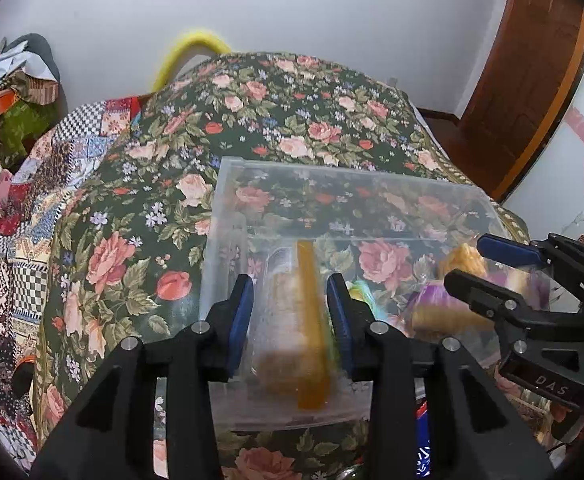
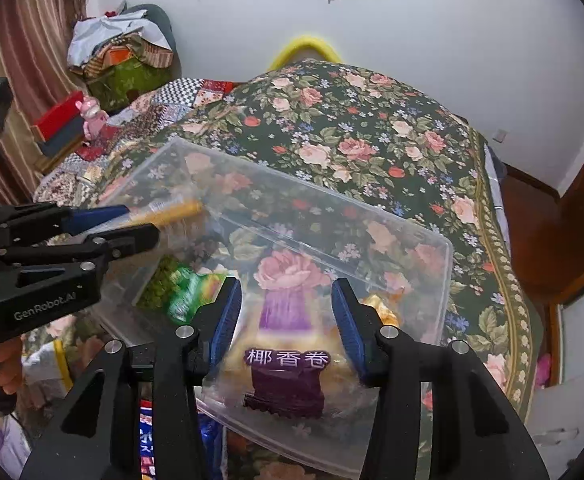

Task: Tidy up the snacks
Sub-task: 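Lower the wafer roll into the box while the right tool lowers the coconut roll in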

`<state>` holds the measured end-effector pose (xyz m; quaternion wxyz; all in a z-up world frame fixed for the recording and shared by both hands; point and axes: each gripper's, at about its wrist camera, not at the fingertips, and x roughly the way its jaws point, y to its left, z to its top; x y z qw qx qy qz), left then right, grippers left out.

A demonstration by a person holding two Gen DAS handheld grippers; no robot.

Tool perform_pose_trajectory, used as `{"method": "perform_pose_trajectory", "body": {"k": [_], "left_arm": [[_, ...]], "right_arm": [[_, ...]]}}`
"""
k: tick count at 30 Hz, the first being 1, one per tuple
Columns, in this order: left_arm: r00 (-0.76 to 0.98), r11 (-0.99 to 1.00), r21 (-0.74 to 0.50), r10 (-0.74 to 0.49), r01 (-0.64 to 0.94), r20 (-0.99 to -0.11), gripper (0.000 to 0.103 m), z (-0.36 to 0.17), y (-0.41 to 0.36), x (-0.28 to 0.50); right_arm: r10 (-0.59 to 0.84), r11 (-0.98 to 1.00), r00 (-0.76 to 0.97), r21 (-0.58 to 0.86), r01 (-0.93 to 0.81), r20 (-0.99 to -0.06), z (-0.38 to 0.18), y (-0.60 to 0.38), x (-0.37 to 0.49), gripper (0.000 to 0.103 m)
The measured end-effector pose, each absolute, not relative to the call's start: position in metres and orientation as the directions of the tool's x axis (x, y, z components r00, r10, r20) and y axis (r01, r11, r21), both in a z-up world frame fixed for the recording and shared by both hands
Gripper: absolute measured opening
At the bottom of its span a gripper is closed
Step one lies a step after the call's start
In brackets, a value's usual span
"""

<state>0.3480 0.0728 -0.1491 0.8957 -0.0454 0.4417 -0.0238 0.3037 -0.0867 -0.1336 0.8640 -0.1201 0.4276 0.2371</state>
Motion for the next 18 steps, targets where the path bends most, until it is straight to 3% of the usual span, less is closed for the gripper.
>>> {"method": "perform_pose_trajectory", "body": {"k": [4,18], "left_arm": [[0.629,0.994,-0.107,-0.093,0.015,-0.772,0.04,-0.138,0.072,0.336],[0.655,0.993,-0.111,-0.108,0.037,-0.748,0.041,-0.11,0.063,0.278]], "right_arm": [[0.311,0.864,0.543,-0.005,-0.503,-0.78,-0.126,-0.093,0.298,0.057],[0.339,0.878,0.624,-0.002,-0.479,-0.704,-0.089,-0.121,0.247,0.058]]}}
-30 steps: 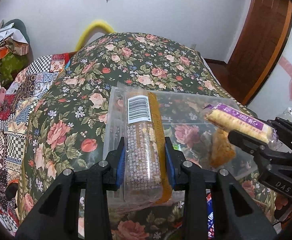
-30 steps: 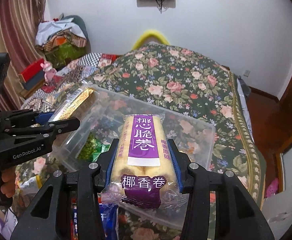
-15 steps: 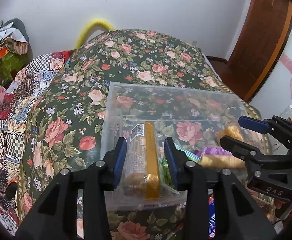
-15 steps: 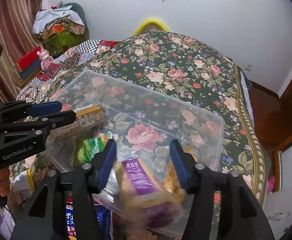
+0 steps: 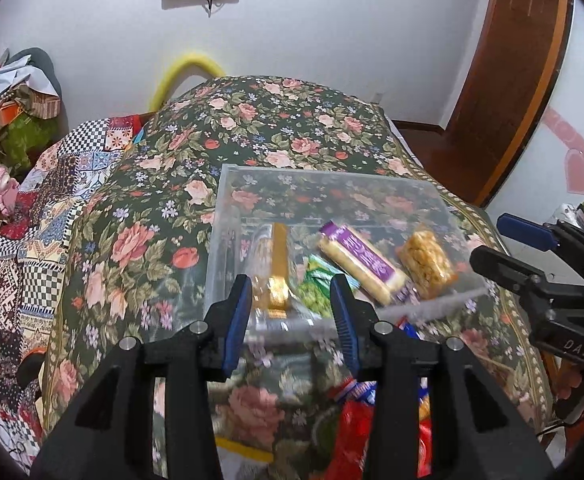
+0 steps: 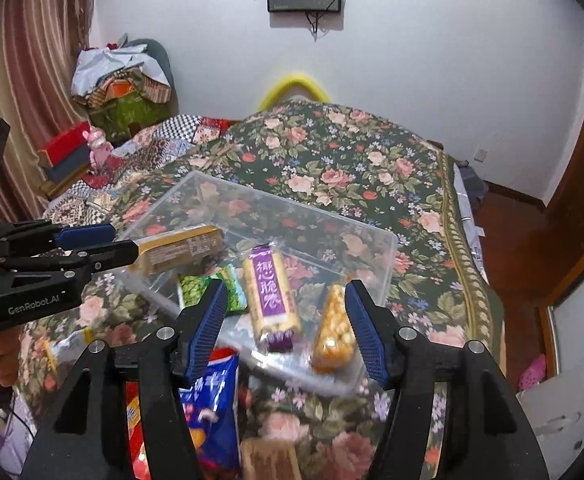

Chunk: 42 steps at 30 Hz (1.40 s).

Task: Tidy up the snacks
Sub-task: 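Lower the wafer roll into the box while the right tool lowers the coconut roll in, then grasp the red chip bag with the left tool while the right tool grasps the brown wafer block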

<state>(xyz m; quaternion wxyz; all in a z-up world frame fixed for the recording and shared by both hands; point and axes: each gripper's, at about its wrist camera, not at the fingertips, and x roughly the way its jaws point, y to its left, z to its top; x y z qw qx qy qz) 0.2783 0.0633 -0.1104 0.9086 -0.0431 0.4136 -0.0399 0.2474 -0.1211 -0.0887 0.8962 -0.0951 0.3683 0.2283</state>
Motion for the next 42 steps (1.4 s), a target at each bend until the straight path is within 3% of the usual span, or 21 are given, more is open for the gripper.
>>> {"method": "perform_pose_trajectory", "body": {"k": [7,10,11,29,42], "left_arm": [[0.641,0.991,-0.12,-0.133,0.065,-0.756,0.045,-0.108,0.048,0.24],[0.637,0.991,-0.118,-0.134,0.067,-0.759,0.066,-0.111,0.04,0.226],[0.641,0.991,-0.114,-0.129,0.065,-0.757,0.068,-0.112,0.037,0.22],[0.552,0.977,-0.153,-0.212,0.151,-0.806,0.073,-0.142,-0.037,0.167],[0.567,0.992,-0.075,-0.121,0.102,-0.815,0.089,-0.175,-0.039,0.174]], "right_arm": [[0.351,0.879,0.639,0.007,-0.476,-0.684,-0.084,-0.137,0.21,0.06],[0.346,0.882,0.643,0.004,-0.471,-0.683,-0.087,-0.145,0.197,0.062],[0.34,0.884,0.646,-0.002,-0.467,-0.684,-0.088,-0.146,0.192,0.062],[0.325,0.912,0.598,0.074,-0.404,-0.732,-0.128,-0.198,0.147,0.064],[0.35,0.904,0.551,0.119,-0.411,-0.757,-0.154,-0.19,0.151,0.063]]}}
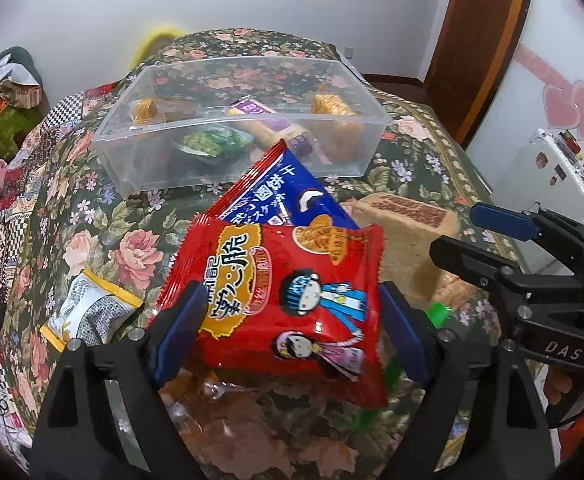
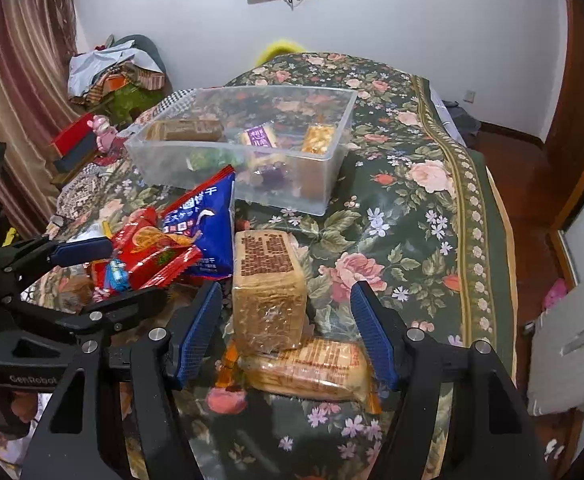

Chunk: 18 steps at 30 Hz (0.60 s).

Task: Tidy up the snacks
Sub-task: 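Grasp the red chip bag with the left tool while the right tool grasps the brown wafer block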

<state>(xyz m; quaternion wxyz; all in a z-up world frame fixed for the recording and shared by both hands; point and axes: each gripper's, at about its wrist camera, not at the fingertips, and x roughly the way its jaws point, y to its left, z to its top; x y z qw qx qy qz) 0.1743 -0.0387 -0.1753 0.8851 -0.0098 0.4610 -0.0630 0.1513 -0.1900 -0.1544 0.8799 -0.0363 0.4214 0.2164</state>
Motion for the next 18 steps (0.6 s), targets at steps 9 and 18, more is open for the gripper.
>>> {"method": "perform_pose_trajectory", "body": {"k": [9,18], "left_arm": [[0.601,0.991,-0.083,-0.131,0.107,-0.789,0.087,-0.184,-0.029,0.179],[0.641,0.992,-0.049,-0.112,0.115,-0.76,0.068,-0.178,-0.021,0.175]], "right_arm": [[0.387,0.883,0.485,0.165,-0.439,-0.784,-0.173,-0.177,0.166,0.045],[0.393,0.883,0.487,0.173,-0.435,-0.78,-0.177,-0.172,0.165,0.034]]}}
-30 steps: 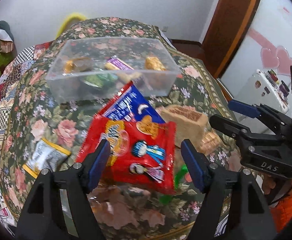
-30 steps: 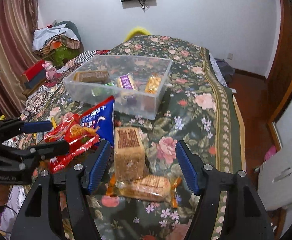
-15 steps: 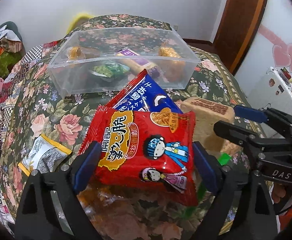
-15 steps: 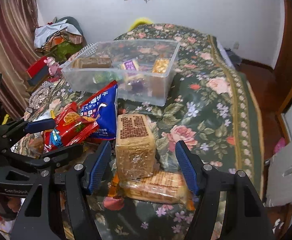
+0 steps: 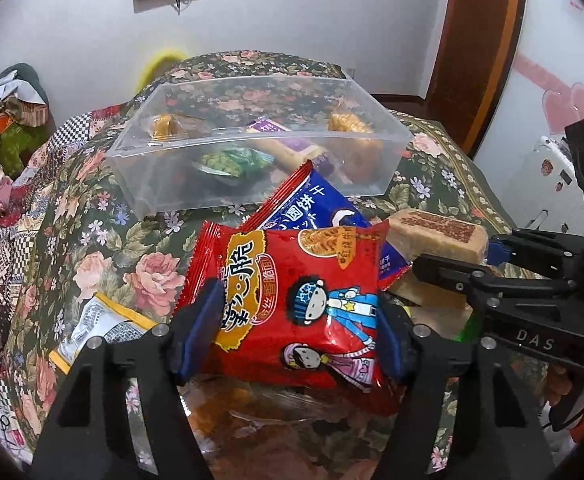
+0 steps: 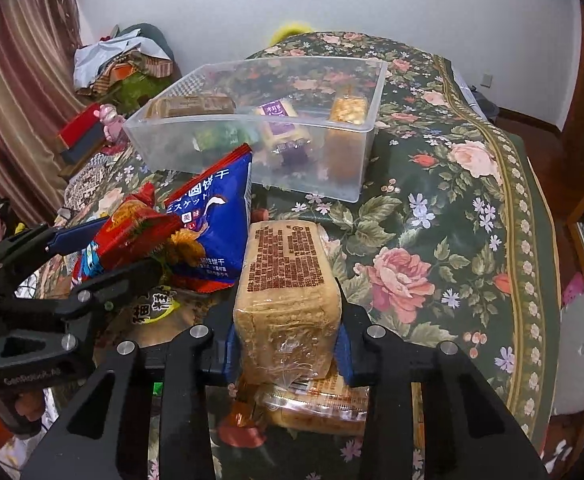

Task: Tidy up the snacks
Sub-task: 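Grasp the red chip bag with the left tool while the right tool grasps the brown wafer block, then drop the red chip bag into the box while the right tool places the wafer block in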

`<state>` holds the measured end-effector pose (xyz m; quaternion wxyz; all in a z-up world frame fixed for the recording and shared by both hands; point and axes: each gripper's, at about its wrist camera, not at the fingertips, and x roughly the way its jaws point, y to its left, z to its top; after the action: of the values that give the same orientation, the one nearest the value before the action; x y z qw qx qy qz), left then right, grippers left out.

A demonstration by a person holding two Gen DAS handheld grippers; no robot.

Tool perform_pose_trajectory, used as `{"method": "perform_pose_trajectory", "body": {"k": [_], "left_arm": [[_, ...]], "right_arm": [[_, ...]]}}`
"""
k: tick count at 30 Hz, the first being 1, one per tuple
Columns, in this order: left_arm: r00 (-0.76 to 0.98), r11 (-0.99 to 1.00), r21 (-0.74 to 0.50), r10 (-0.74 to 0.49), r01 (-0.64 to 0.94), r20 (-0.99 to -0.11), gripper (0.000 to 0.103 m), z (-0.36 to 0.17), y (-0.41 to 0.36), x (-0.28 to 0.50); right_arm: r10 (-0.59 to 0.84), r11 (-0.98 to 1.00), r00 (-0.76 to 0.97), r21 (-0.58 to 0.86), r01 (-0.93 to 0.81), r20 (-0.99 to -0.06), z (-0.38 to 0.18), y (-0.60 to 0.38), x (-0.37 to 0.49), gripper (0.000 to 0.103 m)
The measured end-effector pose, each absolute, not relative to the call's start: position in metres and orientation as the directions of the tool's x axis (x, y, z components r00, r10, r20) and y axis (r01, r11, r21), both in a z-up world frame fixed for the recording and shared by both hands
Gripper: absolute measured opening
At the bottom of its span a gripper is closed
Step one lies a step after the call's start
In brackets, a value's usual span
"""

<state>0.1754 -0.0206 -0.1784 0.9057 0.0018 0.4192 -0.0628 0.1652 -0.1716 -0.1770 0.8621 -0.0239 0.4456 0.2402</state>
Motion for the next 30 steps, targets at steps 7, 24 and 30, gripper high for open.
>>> {"method": "perform_pose_trajectory", "body": {"k": [7,24,30], "left_arm": [[0.663,0.992,-0.071,-0.122,0.104,-0.739,0.039,-0.157,-0.01,0.172],[0.723,0.988,-0.134,-0.152,0.083,-0.674,0.023,-0.111,0.017,0.166],[0.761,0.987,-0.122,-0.156,0.102,-0.63,0.023,-0.082,0.013,0.169]], "right_arm": [[0.407,0.886,0.523,0.183,-0.427,-0.749,-0.162,-0.18,0.159,0.033],[0.443,0.882,0.612,0.195,-0.429,-0.656,-0.115,-0.183,0.156,0.033],[0.455,0.879,0.643,0.194,-0.436,-0.616,-0.094,-0.182,0.16,0.033]]}}
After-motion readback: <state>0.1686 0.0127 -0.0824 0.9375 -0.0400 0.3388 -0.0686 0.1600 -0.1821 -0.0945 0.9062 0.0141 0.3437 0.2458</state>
